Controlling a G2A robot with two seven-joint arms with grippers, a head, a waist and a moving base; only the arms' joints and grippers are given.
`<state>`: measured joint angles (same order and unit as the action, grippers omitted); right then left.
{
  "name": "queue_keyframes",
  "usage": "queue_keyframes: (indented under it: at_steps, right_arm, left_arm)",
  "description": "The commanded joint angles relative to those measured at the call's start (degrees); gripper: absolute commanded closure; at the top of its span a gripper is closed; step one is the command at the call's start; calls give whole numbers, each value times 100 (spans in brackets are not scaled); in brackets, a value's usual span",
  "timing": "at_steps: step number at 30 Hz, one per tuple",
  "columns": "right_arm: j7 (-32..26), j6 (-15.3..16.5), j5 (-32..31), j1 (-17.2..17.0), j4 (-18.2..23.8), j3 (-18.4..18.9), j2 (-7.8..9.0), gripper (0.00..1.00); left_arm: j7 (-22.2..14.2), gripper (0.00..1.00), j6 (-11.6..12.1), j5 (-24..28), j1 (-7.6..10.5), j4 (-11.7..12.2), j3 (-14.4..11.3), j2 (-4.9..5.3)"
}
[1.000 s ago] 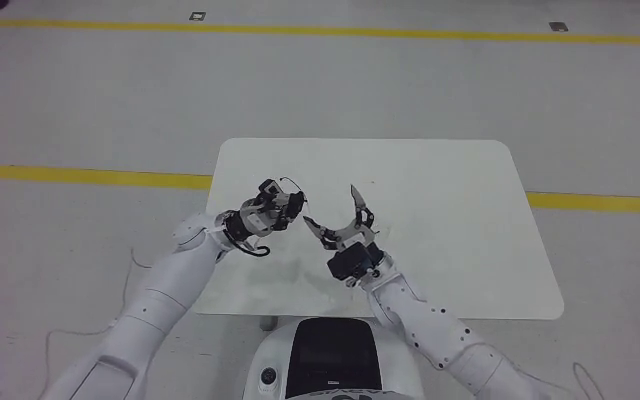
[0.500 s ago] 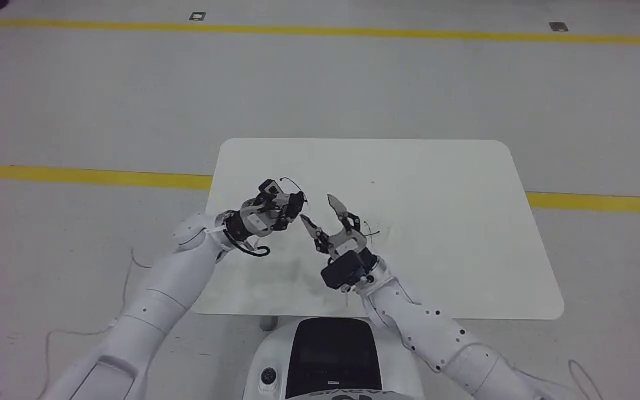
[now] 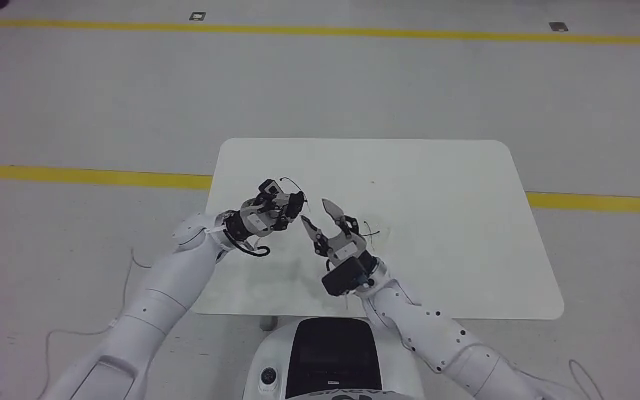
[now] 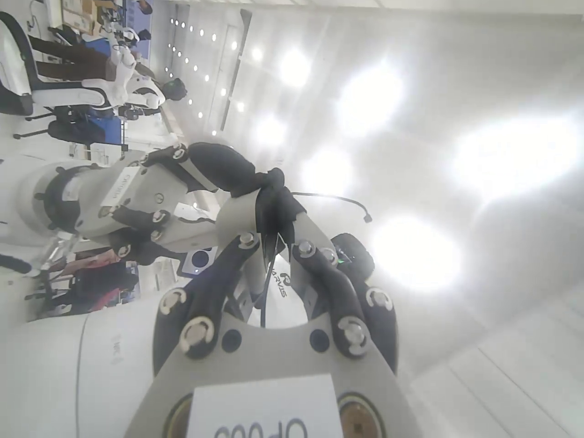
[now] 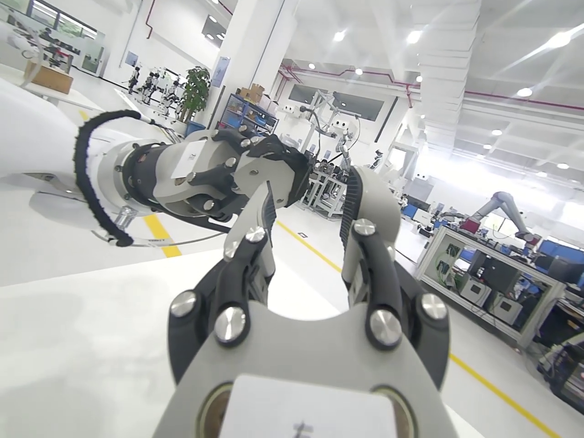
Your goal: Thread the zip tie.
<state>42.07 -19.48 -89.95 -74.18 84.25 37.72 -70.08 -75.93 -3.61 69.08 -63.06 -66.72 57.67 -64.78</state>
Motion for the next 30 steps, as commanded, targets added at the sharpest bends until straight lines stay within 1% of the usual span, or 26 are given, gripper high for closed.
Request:
queue_keyframes:
  at_steps: [1,2,8,14,17,27,30]
  right_arm:
    - [3,0,0,2,9,-2,9,71]
    - [8,0,0,3,14,-2,14,73]
    - [-47,0,0,20,24,-14,22,77]
    - [-90,0,0,21,22,2,15,79]
    - [-109,0,0,31,16,5,7,78]
    - [-141,0,0,121,-20,-75,-24,79]
    - [-137,0,0,137,-26,-81,-31,83]
  left_arm:
    - [0,100,0,0,0,0,0,0]
    - [0,100,0,0,0,0,0,0]
    - [0,100,0,0,0,0,0,0]
    - [0,100,0,0,0,0,0,0]
    - [0,100,0,0,0,0,0,0]
    - [0,100,0,0,0,0,0,0]
    - [0,100,0,0,0,0,0,0]
